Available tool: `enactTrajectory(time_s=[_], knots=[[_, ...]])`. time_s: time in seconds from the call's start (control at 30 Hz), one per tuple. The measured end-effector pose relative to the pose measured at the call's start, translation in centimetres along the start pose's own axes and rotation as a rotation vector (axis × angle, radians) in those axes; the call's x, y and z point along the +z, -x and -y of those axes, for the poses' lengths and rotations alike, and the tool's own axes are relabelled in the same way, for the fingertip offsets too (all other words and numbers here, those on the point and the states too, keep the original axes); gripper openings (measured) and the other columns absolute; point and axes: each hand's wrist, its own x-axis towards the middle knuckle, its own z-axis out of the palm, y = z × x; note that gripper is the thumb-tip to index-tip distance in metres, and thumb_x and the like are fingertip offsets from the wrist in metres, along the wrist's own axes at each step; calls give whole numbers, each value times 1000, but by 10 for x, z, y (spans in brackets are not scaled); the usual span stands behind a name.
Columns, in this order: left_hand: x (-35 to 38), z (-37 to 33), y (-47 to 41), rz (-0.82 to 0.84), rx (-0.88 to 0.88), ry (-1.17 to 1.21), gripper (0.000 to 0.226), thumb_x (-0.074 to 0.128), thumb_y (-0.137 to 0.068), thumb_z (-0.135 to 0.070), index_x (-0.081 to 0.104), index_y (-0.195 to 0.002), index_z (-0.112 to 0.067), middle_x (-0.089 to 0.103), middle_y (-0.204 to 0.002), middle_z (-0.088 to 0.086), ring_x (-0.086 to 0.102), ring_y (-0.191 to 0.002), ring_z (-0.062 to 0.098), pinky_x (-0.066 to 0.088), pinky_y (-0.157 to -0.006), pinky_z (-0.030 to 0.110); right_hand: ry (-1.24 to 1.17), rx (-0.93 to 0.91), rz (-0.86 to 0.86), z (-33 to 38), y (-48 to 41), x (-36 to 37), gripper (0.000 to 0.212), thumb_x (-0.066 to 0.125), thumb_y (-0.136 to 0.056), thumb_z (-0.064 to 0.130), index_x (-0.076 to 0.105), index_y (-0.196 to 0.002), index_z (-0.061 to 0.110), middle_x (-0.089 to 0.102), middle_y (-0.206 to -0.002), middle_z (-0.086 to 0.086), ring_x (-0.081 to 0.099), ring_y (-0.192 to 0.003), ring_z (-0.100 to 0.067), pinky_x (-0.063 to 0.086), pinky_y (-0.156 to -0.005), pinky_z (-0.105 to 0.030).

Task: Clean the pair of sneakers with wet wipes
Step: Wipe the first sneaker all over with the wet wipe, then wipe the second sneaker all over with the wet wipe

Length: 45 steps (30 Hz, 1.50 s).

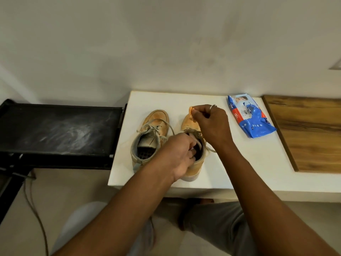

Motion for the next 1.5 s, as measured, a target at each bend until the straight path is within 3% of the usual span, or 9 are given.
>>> enactTrajectory(time_s=[0.13, 0.33, 0.47, 0.8, 0.97, 1.1, 1.2, 1.33, 1.5], knots=[[-30, 0, 24, -29, 112, -188, 39, 44, -97, -8, 46, -136, -4, 65, -122, 11, 66, -107, 23, 50, -98, 40, 0, -168, 122, 10, 13, 12, 10, 63, -93, 24, 72, -94, 29, 69, -85, 20, 62, -80, 7, 45, -72, -8], [-80, -18, 31, -331, 304, 5, 35, 46, -97, -4, 52, -131, -1, 65, -119, 15, 66, -106, 25, 52, -95, 40, 126, -391, 224, 16, 15, 29, 12, 64, -92, 15, 72, -98, 21, 65, -92, 10, 53, -78, 6, 39, -69, -8], [-91, -25, 20, -368, 227, 144, 48, 32, -92, 5, 35, -141, 7, 46, -140, 26, 48, -128, 36, 38, -108, 47, 222, -483, 284, 14, 17, 38, 14, 65, -90, 14, 73, -98, 22, 64, -92, 11, 51, -88, -6, 45, -81, -29], [-80, -27, 20, -375, 124, 256, 54, 32, -91, 4, 26, -144, 9, 27, -151, 29, 25, -142, 41, 23, -115, 50, 232, -630, 443, 17, 24, 41, 16, 73, -84, 14, 76, -98, 20, 72, -98, 4, 59, -89, -10, 49, -75, -25], [-81, -38, 11, -363, 80, 256, 42, 31, -87, 5, 44, -127, -1, 55, -125, 27, 57, -114, 41, 45, -97, 54, 295, -668, 506, 19, 28, 46, 18, 72, -84, 17, 76, -99, 26, 73, -99, 7, 61, -89, -11, 55, -74, -37], [-76, -40, -2, -393, 113, 301, 28, 31, -85, 7, 49, -105, -1, 57, -102, 21, 60, -91, 37, 50, -76, 48, 391, -711, 506, 27, 31, 47, 18, 69, -87, 22, 75, -101, 31, 71, -102, 9, 60, -92, -13, 51, -77, -37], [-72, -36, -12, -396, 119, 325, 24, 36, -87, 3, 53, -105, -1, 60, -94, 18, 60, -82, 34, 51, -62, 42, 397, -710, 504, 28, 33, 46, 18, 68, -89, 22, 74, -103, 31, 71, -104, 9, 60, -95, -13, 49, -77, -34], [-70, -38, -26, -405, 152, 364, 27, 41, -83, -7, 56, -105, -6, 62, -93, 15, 63, -82, 31, 55, -69, 37, 381, -688, 534, 28, 32, 46, 19, 67, -90, 20, 74, -106, 26, 71, -105, 6, 61, -93, -11, 50, -76, -26], [-71, -41, -34, -367, 173, 422, 30, 52, -85, -30, 55, -106, -10, 63, -97, 15, 64, -81, 31, 54, -63, 36, 330, -642, 566, 26, 30, 50, 20, 67, -90, 17, 74, -108, 23, 71, -105, 4, 63, -90, -10, 56, -78, -30]])
